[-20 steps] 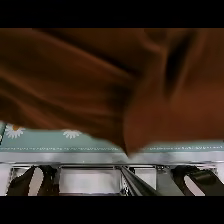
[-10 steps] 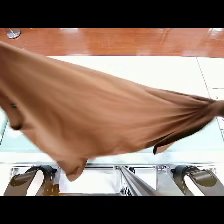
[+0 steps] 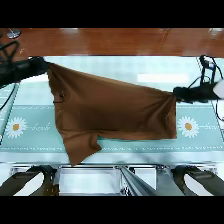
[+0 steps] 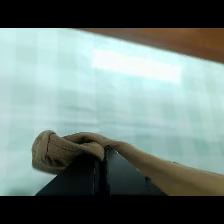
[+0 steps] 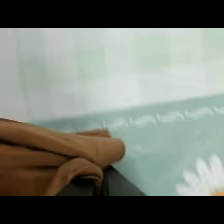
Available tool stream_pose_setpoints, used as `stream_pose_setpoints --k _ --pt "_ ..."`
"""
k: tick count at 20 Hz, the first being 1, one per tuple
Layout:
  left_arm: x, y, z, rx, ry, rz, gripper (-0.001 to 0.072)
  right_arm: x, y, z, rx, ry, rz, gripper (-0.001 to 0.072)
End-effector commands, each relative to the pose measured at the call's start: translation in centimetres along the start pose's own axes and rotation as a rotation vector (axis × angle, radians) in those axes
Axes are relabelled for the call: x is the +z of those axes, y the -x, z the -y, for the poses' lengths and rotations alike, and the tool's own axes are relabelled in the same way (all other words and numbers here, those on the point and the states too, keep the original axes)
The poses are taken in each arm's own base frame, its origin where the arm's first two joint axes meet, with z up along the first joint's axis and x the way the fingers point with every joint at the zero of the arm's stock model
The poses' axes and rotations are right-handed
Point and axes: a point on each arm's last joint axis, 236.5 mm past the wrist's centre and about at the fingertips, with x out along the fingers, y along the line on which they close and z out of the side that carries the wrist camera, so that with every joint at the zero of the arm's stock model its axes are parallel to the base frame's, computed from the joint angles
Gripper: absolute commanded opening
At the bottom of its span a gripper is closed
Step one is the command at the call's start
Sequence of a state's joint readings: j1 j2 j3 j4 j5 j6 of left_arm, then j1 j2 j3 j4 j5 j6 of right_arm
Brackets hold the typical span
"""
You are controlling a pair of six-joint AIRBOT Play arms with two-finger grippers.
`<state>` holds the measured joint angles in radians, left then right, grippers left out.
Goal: Fold the shirts.
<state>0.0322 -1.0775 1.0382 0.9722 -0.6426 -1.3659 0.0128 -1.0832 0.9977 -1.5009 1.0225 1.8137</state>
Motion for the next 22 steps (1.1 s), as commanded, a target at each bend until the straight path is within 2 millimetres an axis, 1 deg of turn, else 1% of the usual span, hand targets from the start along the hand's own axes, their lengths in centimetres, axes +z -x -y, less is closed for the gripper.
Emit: stream_pose_setpoints --k 1,3,4,5,6,7,8,9,10,11,12,13,14,15,16,17,18,19,20,21,22 --pt "0.7 -5.1 -0.3 -0.019 0.092 0.014 0.0016 5.8 -4.7 -0.5 0.159 -0.131 0.0 0.003" --pt "1.1 -6.1 0.2 -0.048 0.152 0.012 0.0024 9.2 -4.5 -1.9 0.307 -0.213 0.024 0.0034" --pt "0.9 -6.4 0.3 -0.061 0.182 0.006 0.0189 10.6 -4.2 -2.4 0.377 -0.274 0.033 0.0241" --pt "0.4 -6.5 0.4 -0.065 0.176 -0.015 0.0555 11.4 -3.8 -2.7 0.431 -0.306 0.031 0.0584" --pt "-0.3 -6.3 0.2 -0.067 0.15 -0.051 0.07 11.9 -2.9 -2.6 0.467 -0.305 0.027 0.0621" --pt "-1.1 -5.6 -0.5 -0.066 0.12 -0.107 0.0699 12.0 -1.9 -1.8 0.471 -0.292 0.018 0.062" --pt "-2.0 -4.5 -1.8 -0.054 0.111 -0.186 0.0699 11.8 -0.7 -0.6 0.465 -0.266 -0.003 0.0619" --pt "-3.0 -3.1 -3.5 -0.04 0.124 -0.266 0.0699 10.9 0.3 1.0 0.444 -0.223 -0.026 0.0619" --pt "-4.4 -1.3 -5.5 -0.029 0.163 -0.351 0.0699 9.5 1.0 3.3 0.381 -0.187 -0.059 0.0618" --pt "-6.0 0.4 -7.2 -0.022 0.209 -0.431 0.0699 7.6 1.3 6.5 0.27 -0.163 -0.102 0.0618" --pt "-8.2 2.4 -8.5 -0.032 0.255 -0.52 0.0699 5.6 1.6 9.3 0.167 -0.163 -0.153 0.0618" --pt "-10.2 4.2 -9.4 -0.049 0.29 -0.591 0.0699 3.4 1.8 11.6 0.087 -0.185 -0.199 0.0618" --pt "-12.1 5.8 -10.5 -0.051 0.341 -0.629 0.0699 1.5 1.6 12.4 0.066 -0.21 -0.217 0.0617" --pt "-13.8 6.8 -11.6 -0.028 0.41 -0.627 0.0699 -0.4 1.0 12.5 0.069 -0.244 -0.217 0.0617" --pt "-16.0 7.5 -12.7 0.007 0.492 -0.614 0.0699 -2.2 0.2 12.0 0.089 -0.283 -0.204 0.0617" --pt "-18.4 8.1 -13.1 0.03 0.56 -0.614 0.0699 -4.0 -0.7 10.6 0.135 -0.332 -0.186 0.0617" --pt "-21.4 8.5 -12.8 0.042 0.612 -0.631 0.0699 -5.5 -1.4 8.9 0.194 -0.368 -0.169 0.0617" --pt "-23.7 8.5 -12.5 0.054 0.648 -0.634 0.0698 -6.7 -1.8 7.1 0.263 -0.39 -0.14 0.0617" --pt "-25.7 8.2 -11.8 0.053 0.688 -0.626 0.0699 -7.7 -1.9 5.5 0.33 -0.416 -0.118 0.0617" --pt "-27.2 7.9 -11.1 0.043 0.737 -0.617 0.0698 -8.4 -1.8 4.2 0.383 -0.431 -0.11 0.0617" --pt "-28.7 7.8 -10.5 0.039 0.772 -0.63 0.0698 -9.1 -1.6 3.4 0.417 -0.431 -0.113 0.0617"
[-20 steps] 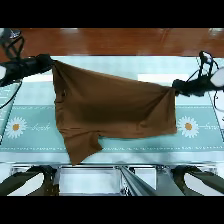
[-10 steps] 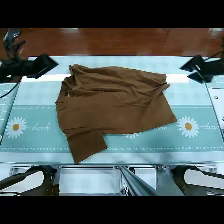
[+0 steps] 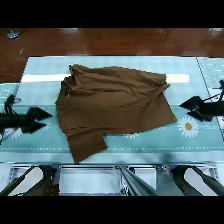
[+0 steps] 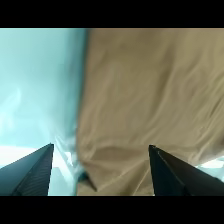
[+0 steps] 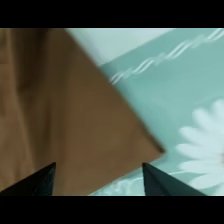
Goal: Fold the shirts.
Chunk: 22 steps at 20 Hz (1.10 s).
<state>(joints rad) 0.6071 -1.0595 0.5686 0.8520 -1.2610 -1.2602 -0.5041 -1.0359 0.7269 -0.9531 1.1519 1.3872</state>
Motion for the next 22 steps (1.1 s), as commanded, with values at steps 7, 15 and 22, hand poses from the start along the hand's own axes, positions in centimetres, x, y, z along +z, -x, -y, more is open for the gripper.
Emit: stream_pose_setpoints --k 7,15,22 --pt "-4.0 -6.7 0.8 -0.093 0.069 0.046 0.0698 -4.8 -1.6 -1.8 0.147 -0.012 -0.032 0.0617" --pt "-3.9 -7.1 5.6 -0.152 -0.119 0.035 0.0016 -5.8 -1.7 6.0 -0.178 -0.121 -0.051 0.0617" --pt "-3.3 -6.9 6.0 -0.155 -0.131 0.049 0.0016 -3.3 -5.4 4.3 -0.035 -0.211 -0.084 0.0617"
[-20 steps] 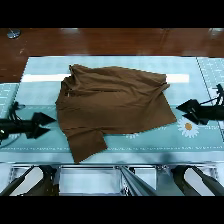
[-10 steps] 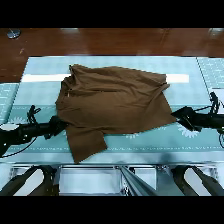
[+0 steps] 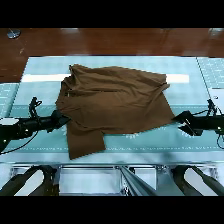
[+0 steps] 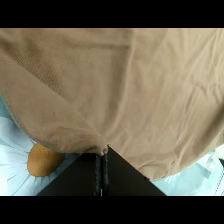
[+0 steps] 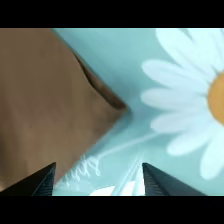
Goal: Fold the shirts.
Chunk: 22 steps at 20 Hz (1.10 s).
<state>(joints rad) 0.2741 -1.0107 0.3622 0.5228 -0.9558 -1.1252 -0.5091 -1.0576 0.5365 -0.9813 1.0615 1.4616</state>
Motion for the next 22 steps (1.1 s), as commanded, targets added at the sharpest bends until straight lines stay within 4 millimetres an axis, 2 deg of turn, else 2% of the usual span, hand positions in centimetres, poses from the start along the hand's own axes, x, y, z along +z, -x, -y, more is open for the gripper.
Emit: stream_pose_setpoints --k 1,3,5,6,7,8,9,10,11,12,13,14,16,17,18,19,20,22 --pt "0.1 0.0 0.3 -0.005 -0.011 0.003 0.0016 2.2 -1.5 -0.4 0.034 -0.05 -0.005 0.0617" --pt "0.1 0.0 0.3 -0.005 -0.011 0.003 0.0016 2.5 -2.6 -0.9 0.049 -0.069 -0.043 0.0617" --pt "0.1 0.0 0.3 -0.005 -0.01 0.002 0.0016 2.1 -4.1 -2.3 0.041 -0.019 -0.089 0.0616" --pt "0.1 0.0 0.4 -0.009 -0.008 0.002 0.0016 2.1 -4.6 -3.1 0.037 0.013 -0.099 0.0594" --pt "0.2 0.0 0.6 -0.021 0.0 0.003 0.0016 2.3 -5.0 -4.1 0.034 0.044 -0.094 0.0366" --pt "0.3 0.1 1.1 -0.036 0.006 0.008 0.0016 2.7 -5.0 -5.0 0.031 0.08 -0.083 0.0085" --pt "0.8 0.3 1.5 -0.04 -0.006 0.017 0.0016 3.2 -4.8 -5.9 0.027 0.125 -0.073 0.003" --pt "1.7 0.7 2.4 -0.052 -0.033 0.032 0.0016 3.8 -4.1 -7.1 0.021 0.185 -0.066 0.003" --pt "2.9 1.5 4.0 -0.077 -0.069 0.055 0.0016 4.5 -2.9 -8.8 0.021 0.251 -0.064 0.003" --pt "5.0 2.9 6.8 -0.125 -0.115 0.102 0.0016 5.3 -1.3 -10.9 0.031 0.316 -0.053 0.003" --pt "7.3 5.0 10.2 -0.181 -0.168 0.168 0.0016 6.6 1.1 -13.9 0.048 0.396 -0.005 0.003" --pt "9.8 7.9 14.5 -0.242 -0.244 0.254 0.0016 8.0 4.0 -17.2 0.075 0.474 0.072 0.003" --pt "13.3 15.0 23.1 -0.313 -0.452 0.428 0.0015 10.1 12.2 -25.1 0.166 0.622 0.289 0.003" --pt "14.3 18.9 26.8 -0.313 -0.566 0.518 0.0015 10.1 17.3 -29.0 0.221 0.696 0.408 0.003" --pt "15.2 23.1 29.7 -0.254 -0.699 0.625 0.0015 9.2 21.9 -32.1 0.267 0.76 0.514 0.003" --pt "15.8 26.9 31.5 -0.181 -0.771 0.72 0.0015 7.9 26.8 -34.5 0.298 0.816 0.623 0.003" --pt "15.9 31.0 33.3 -0.121 -0.799 0.817 0.0014 6.5 30.9 -35.7 0.305 0.853 0.719 0.003" --pt "14.2 37.6 36.3 -0.034 -0.883 0.966 0.0015 3.2 38.1 -35.5 0.29 0.891 0.876 0.0029"
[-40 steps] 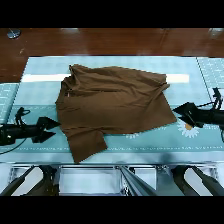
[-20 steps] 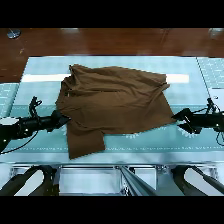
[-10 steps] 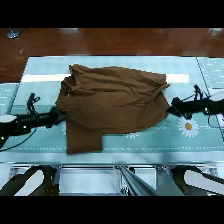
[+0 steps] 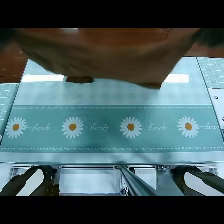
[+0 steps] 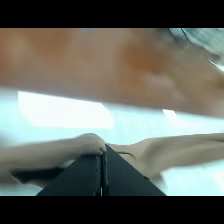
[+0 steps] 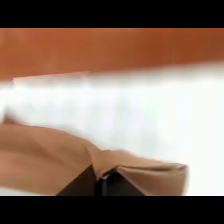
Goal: Fold the shirts.
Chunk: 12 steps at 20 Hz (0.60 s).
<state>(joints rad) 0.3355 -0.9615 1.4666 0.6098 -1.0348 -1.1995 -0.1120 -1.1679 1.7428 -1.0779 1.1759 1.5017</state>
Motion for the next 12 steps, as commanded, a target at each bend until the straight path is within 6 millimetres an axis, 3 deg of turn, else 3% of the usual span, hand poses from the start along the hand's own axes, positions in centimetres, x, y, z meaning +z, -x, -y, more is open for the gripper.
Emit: stream_pose_setpoints --k 1,4,7,10,12 --pt "9.8 8.6 5.0 0.175 -0.267 0.206 0.0015 5.8 13.0 -5.2 -0.068 0.149 0.268 0.003" --pt "10.9 14.5 8.3 0.293 -0.407 0.262 0.0015 3.8 21.2 -7.0 -0.129 0.2 0.34 0.003" --pt "9.9 20.0 10.3 0.421 -0.461 0.312 0.0014 0.4 26.8 -7.9 -0.177 0.222 0.356 0.003" --pt "8.1 23.6 13.3 0.388 -0.503 0.35 0.0015 -2.7 29.7 -8.5 -0.188 0.215 0.338 0.003" --pt "6.5 24.6 13.1 0.364 -0.484 0.313 0.0015 -4.1 30.0 -8.4 -0.191 0.2 0.299 0.003"
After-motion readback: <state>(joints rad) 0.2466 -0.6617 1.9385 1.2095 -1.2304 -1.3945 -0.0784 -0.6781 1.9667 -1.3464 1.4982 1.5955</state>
